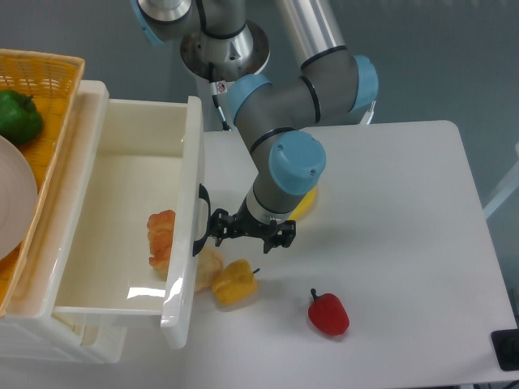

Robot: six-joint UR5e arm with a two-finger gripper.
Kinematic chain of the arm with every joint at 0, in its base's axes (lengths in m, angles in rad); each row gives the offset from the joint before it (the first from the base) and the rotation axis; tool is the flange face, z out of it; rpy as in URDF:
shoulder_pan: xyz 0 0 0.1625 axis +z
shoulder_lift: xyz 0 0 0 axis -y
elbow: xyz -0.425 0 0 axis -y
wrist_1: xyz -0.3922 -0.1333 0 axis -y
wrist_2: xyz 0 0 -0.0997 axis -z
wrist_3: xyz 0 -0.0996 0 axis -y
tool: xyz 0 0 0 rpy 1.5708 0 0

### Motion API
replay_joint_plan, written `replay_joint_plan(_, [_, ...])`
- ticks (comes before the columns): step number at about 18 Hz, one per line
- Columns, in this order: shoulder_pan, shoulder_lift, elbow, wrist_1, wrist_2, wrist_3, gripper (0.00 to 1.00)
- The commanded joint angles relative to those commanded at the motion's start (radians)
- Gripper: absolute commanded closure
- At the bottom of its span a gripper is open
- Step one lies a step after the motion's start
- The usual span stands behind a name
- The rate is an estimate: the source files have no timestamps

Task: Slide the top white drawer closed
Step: 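Push the white drawer front inward into the cabinet with the gripper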

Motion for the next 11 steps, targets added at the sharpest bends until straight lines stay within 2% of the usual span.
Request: replay_joint_plan(11, [-0.014, 0.008, 0.002, 0.000, -0.014, -0.002, 0.00])
